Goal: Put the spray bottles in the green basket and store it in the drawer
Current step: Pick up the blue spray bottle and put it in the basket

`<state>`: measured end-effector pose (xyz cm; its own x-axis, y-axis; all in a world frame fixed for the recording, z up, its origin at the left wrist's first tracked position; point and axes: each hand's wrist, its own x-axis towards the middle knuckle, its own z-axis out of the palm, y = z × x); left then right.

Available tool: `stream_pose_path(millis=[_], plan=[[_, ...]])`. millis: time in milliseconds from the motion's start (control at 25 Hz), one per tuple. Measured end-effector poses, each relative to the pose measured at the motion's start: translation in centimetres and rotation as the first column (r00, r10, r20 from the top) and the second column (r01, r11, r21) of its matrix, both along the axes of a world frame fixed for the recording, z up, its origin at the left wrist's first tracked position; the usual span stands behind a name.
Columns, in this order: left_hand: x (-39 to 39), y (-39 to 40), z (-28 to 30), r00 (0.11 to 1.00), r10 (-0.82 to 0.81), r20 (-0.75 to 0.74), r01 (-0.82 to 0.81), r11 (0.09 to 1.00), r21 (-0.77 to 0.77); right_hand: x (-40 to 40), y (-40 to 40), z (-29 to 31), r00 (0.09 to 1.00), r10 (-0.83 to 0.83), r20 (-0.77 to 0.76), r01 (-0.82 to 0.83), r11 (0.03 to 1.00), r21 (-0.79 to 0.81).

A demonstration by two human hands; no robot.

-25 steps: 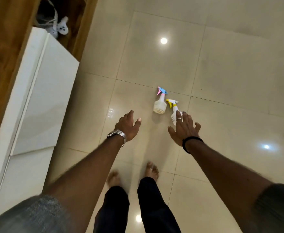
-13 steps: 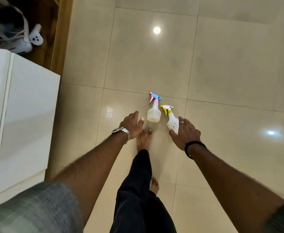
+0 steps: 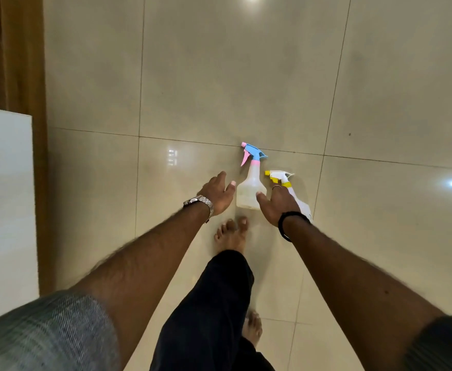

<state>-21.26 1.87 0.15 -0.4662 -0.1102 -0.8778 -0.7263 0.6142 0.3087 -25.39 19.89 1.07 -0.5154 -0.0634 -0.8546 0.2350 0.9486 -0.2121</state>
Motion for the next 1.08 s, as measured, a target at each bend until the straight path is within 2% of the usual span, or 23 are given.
stream_pose_path(millis=[120, 280, 440, 680, 920, 1080], plan=[[-0.3, 1.7, -4.0, 0.991, 0.102, 0.092, -0.11, 0.99, 0.089, 0.1, -0.3, -4.5, 0.982, -0.183, 0.039, 0.184, 0.983, -0.024], [-1.3, 3.5, -7.3, 0.945, 0.276, 0.176, -0.297, 0.949, 0.104, -0.6, -1.0, -8.2, 0.902, -0.41, 0.133, 0.413, 0.911, 0.005], [-2.0, 4.2, -7.4, 0.92, 0.323, 0.222, -0.359, 0.922, 0.146, -0.6, -2.0, -8.5, 0.85, -0.485, 0.208, 0.5, 0.866, -0.024], [-1.8, 3.8, -1.4, 0.948, 0.312, 0.068, -0.319, 0.936, 0.15, -0.2, -2.4, -1.6, 0.787, -0.582, 0.204, 0.606, 0.791, -0.082], [-1.2, 2.4, 9.0, 0.933, 0.359, -0.025, -0.349, 0.92, 0.181, -0.6, -2.9, 9.1, 0.868, -0.482, 0.116, 0.496, 0.847, -0.19], [0.9, 1.6, 16.6, 0.872, 0.487, -0.054, -0.465, 0.857, 0.223, 1.3, -3.2, 17.5, 0.88, -0.466, 0.097, 0.472, 0.832, -0.29]])
